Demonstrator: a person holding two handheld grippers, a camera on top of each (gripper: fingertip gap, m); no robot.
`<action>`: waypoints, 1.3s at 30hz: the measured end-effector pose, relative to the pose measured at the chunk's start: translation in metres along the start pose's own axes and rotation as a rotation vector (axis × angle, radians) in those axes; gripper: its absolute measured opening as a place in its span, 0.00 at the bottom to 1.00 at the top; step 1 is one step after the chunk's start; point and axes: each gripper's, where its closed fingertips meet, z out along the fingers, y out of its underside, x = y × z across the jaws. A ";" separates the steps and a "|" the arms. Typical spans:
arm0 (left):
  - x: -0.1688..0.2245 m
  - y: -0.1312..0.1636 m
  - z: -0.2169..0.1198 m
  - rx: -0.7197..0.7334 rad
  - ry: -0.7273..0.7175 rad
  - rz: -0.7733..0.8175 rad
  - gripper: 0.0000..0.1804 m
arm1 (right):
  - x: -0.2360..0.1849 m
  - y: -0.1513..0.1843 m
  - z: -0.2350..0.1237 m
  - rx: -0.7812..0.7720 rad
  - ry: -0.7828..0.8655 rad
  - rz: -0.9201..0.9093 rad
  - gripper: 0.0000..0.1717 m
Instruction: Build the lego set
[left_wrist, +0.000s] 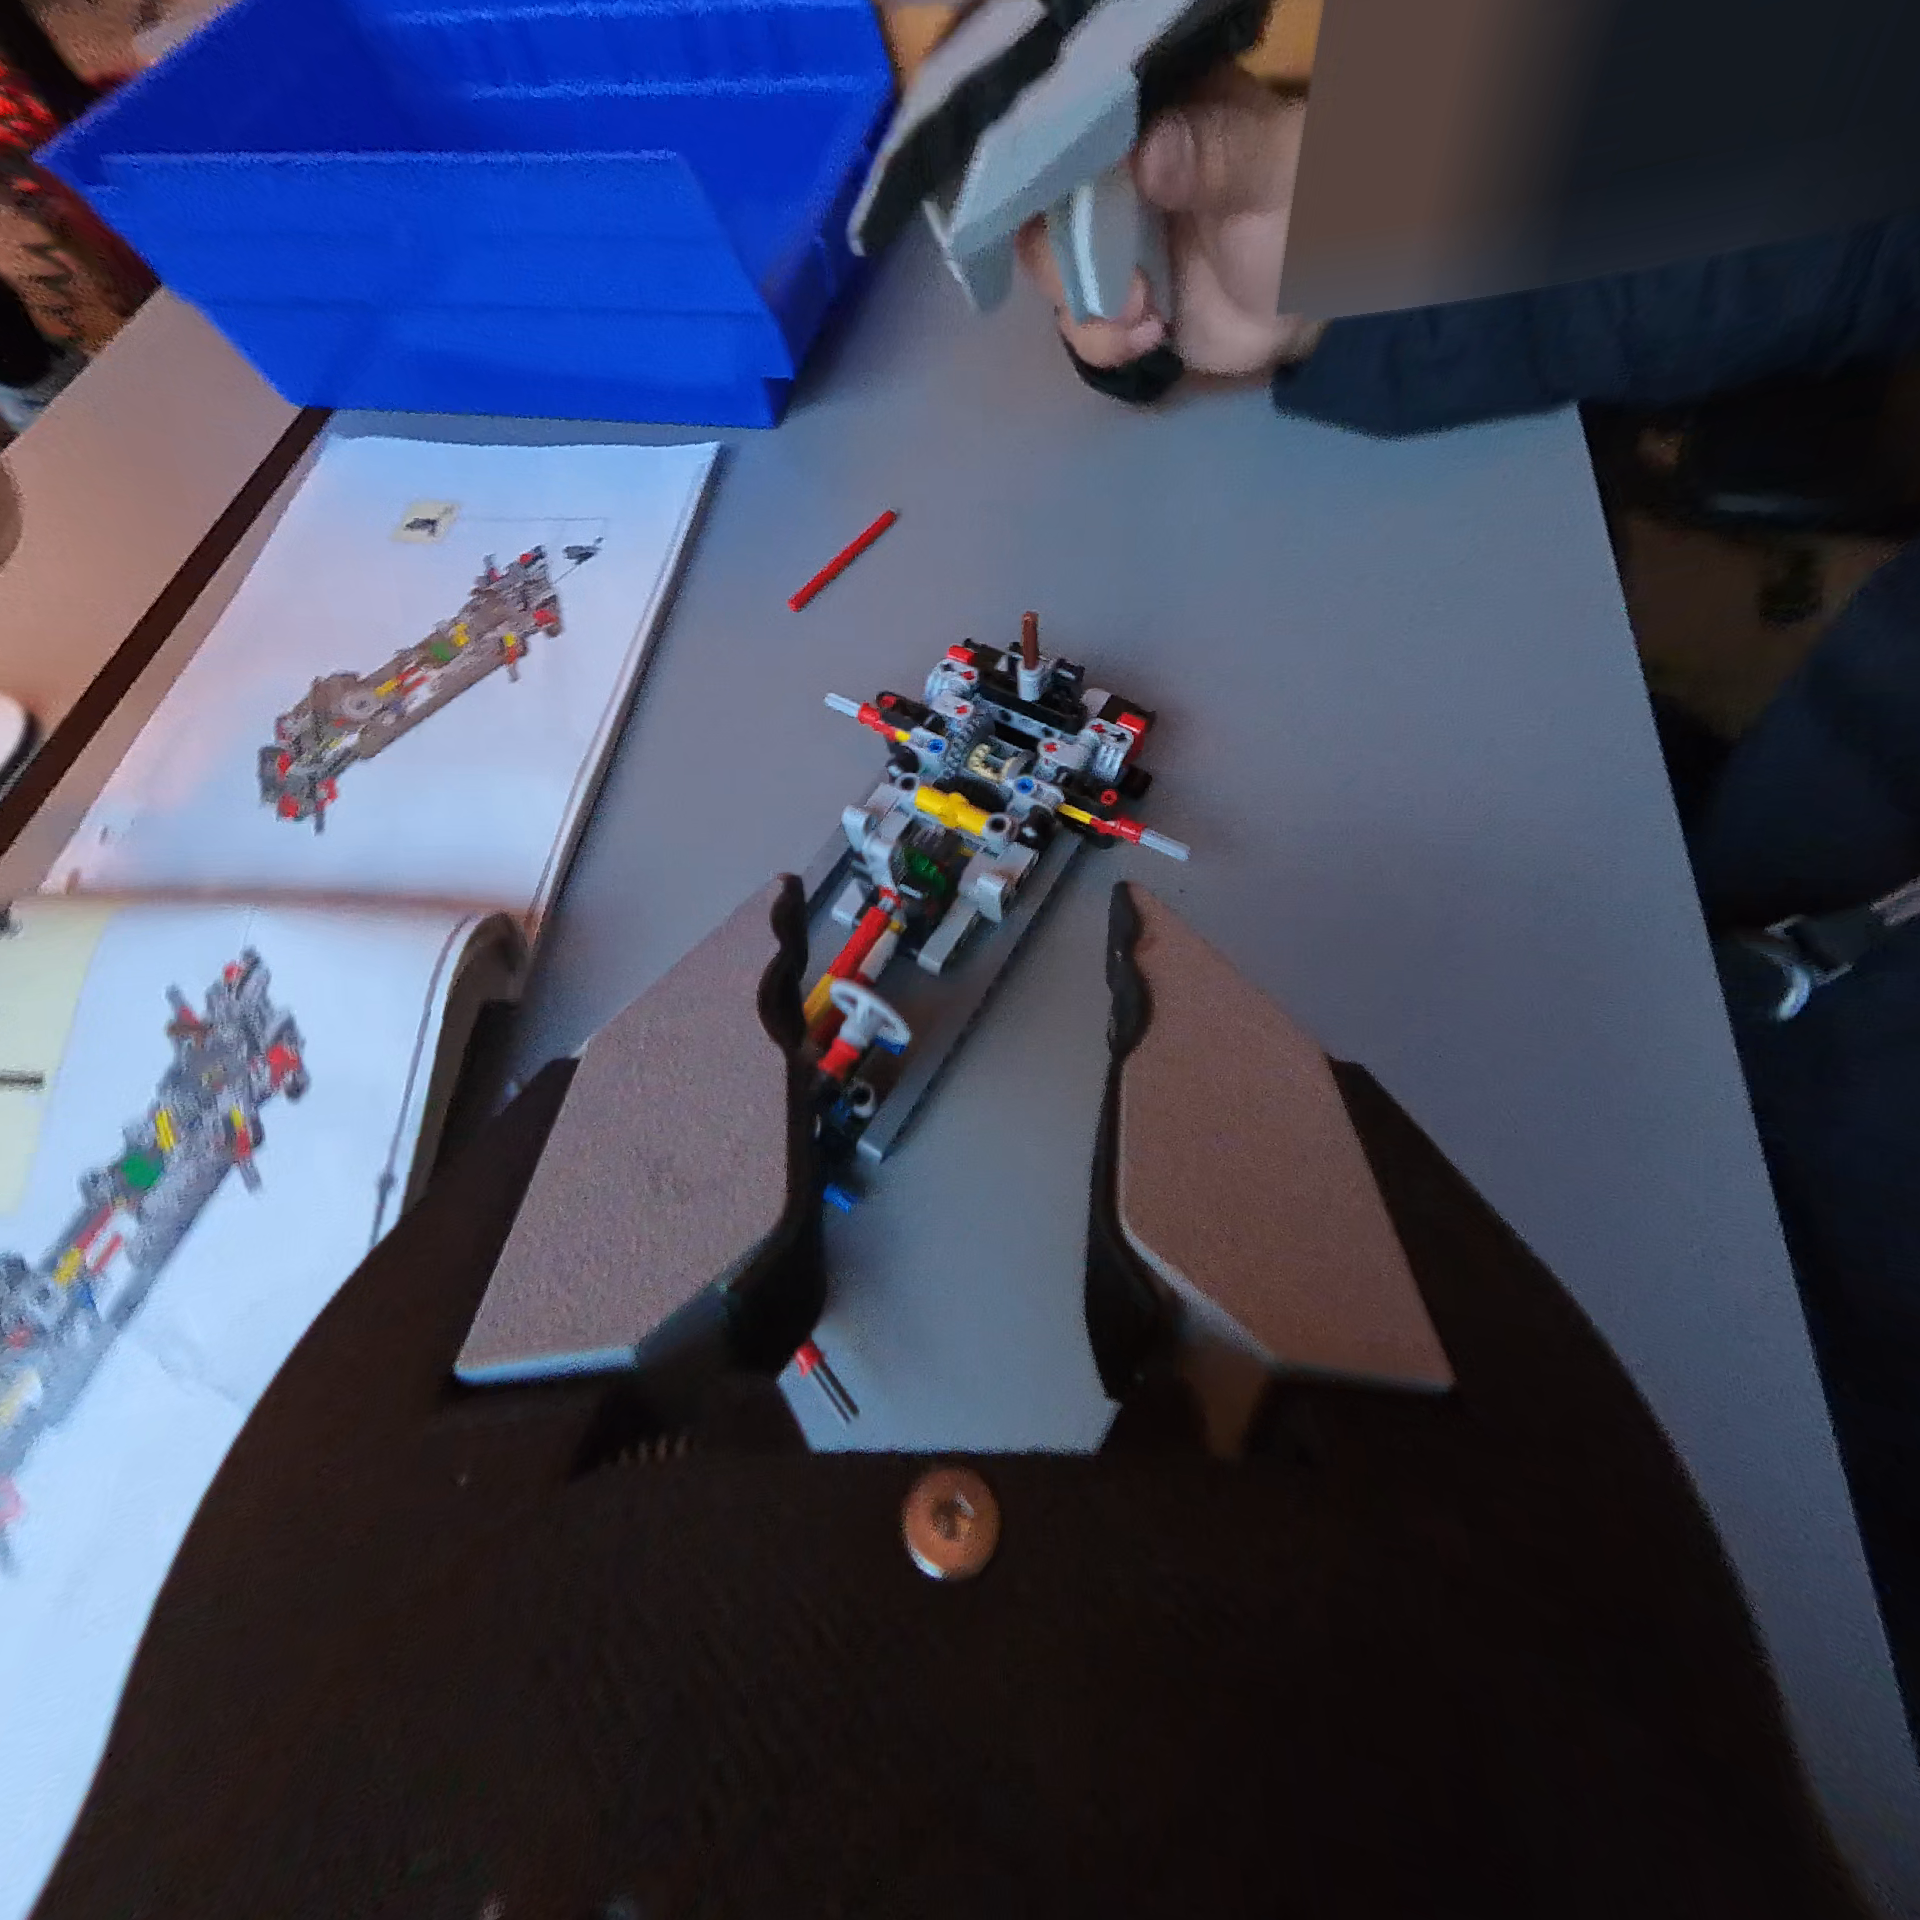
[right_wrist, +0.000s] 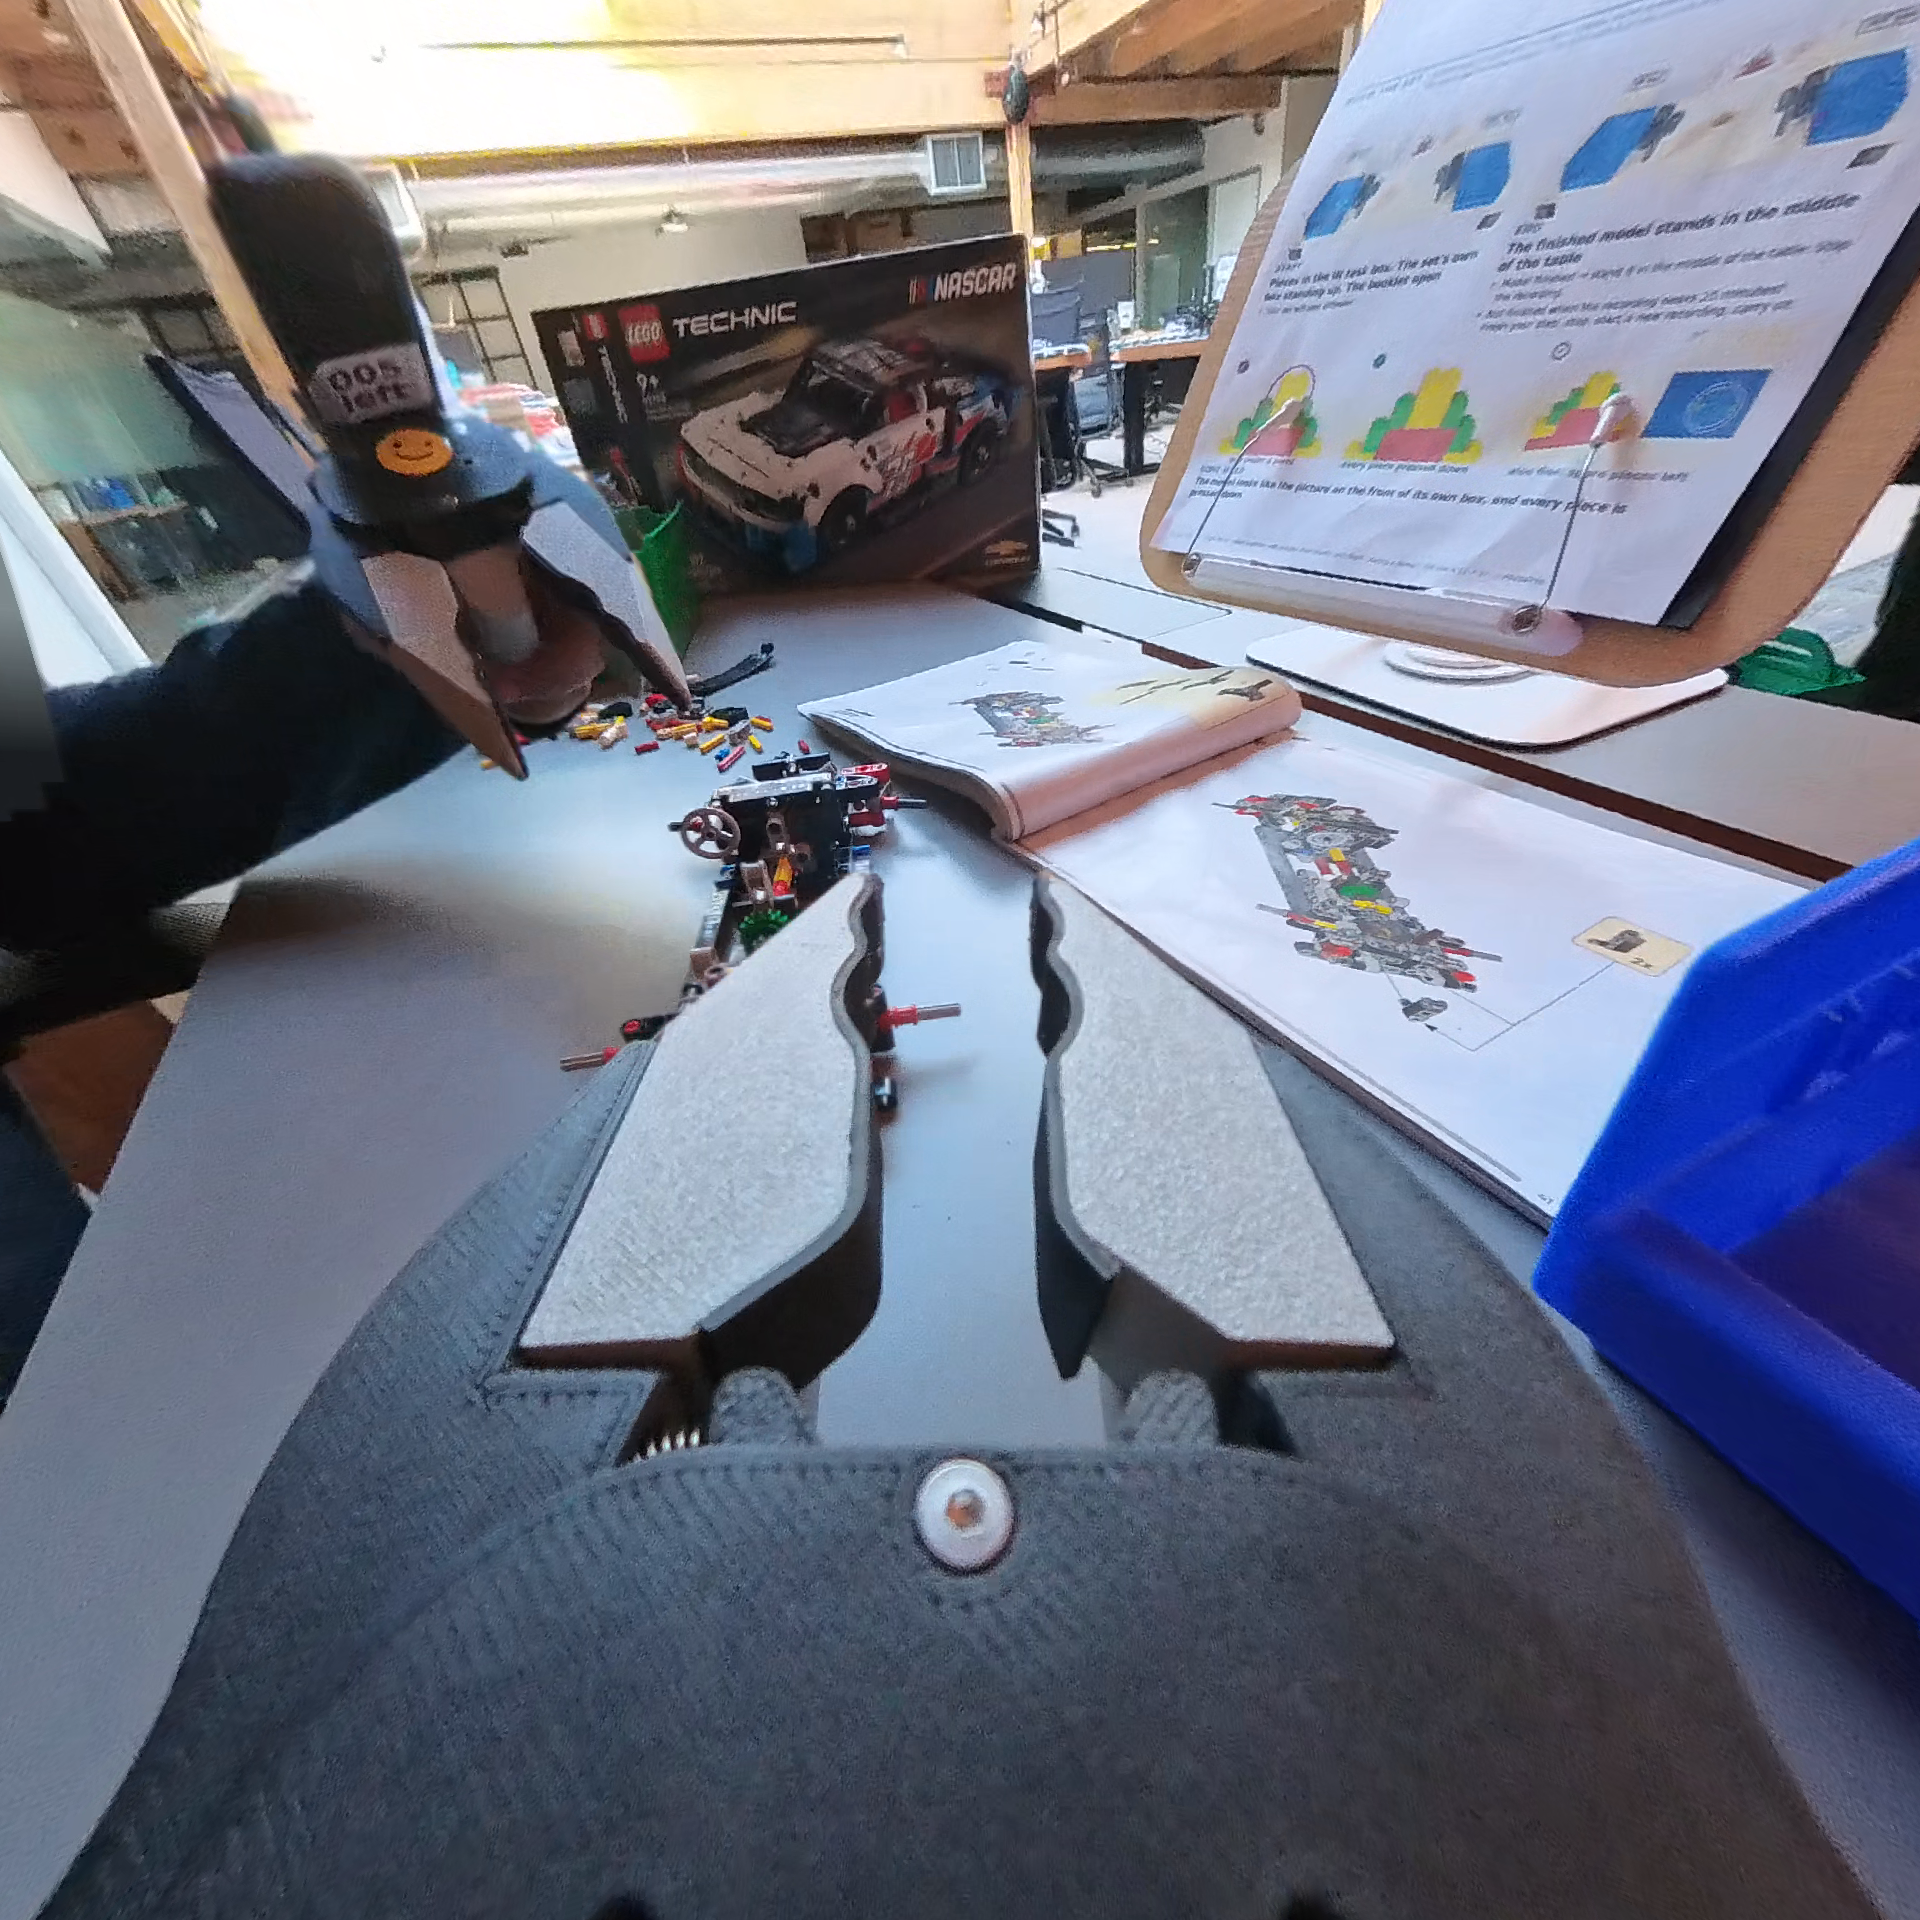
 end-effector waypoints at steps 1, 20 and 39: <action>-0.004 0.004 -0.004 0.038 -0.014 -0.034 0.30 | 0.001 0.001 0.000 -0.006 0.007 -0.016 0.15; -0.085 0.023 -0.029 0.331 -0.353 0.006 0.18 | 0.007 0.018 0.005 -0.064 -0.086 -0.007 0.12; -0.098 0.036 -0.041 0.363 -0.413 -0.056 0.12 | 0.013 0.015 0.000 -0.030 -0.070 0.068 0.11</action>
